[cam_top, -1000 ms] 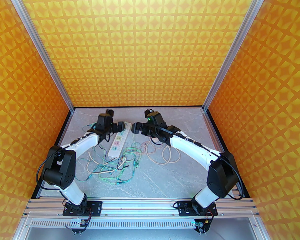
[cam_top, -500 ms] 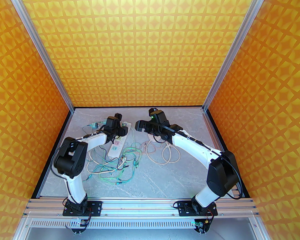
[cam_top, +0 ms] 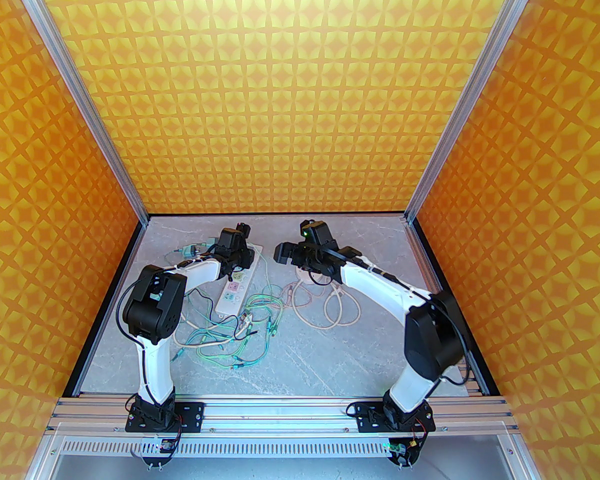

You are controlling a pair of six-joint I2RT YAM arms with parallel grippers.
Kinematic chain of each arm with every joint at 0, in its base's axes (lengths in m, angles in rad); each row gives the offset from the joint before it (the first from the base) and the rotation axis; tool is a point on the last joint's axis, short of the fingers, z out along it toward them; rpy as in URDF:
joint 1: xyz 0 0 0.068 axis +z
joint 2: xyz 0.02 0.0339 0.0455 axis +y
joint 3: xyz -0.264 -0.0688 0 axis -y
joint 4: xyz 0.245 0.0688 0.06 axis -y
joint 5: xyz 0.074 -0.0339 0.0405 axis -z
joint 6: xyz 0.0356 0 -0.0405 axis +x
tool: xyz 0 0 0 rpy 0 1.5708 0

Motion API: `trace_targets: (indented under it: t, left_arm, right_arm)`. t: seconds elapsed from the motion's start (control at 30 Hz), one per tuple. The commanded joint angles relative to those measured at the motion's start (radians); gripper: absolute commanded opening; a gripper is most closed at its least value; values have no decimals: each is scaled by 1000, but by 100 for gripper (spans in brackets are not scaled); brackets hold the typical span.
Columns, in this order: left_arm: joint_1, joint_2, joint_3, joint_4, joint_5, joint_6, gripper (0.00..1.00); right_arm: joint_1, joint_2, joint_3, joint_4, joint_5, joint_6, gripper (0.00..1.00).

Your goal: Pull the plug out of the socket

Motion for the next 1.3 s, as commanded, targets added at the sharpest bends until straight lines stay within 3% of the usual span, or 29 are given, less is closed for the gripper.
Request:
trace_targets:
  t: [0.0,0.1,0.4,0.5,0.97,1.27]
  left_arm:
    - [-8,-7,9,-37,-16,27,27]
    - [-24,-17,7,-42,-11,36,25]
    - [-88,-24,17,-63,37,42,21]
    - [-103,-23,15,-66,46,45,22]
    - [-135,-19,44,-102,74,56,22]
    - [-139,-19,54,-116,75,56,22]
  right_arm:
    - [-14,59,71,1,-54,-7,99]
    - [-30,121,121,28,-110,9,88]
    - [-69,335,324,18,-217,41,16]
    - [-69,406,394,8,-241,48,3]
    - [-68,694,680,-69,-346,81,0]
    - [-68,778,740,-137,-325,73,0]
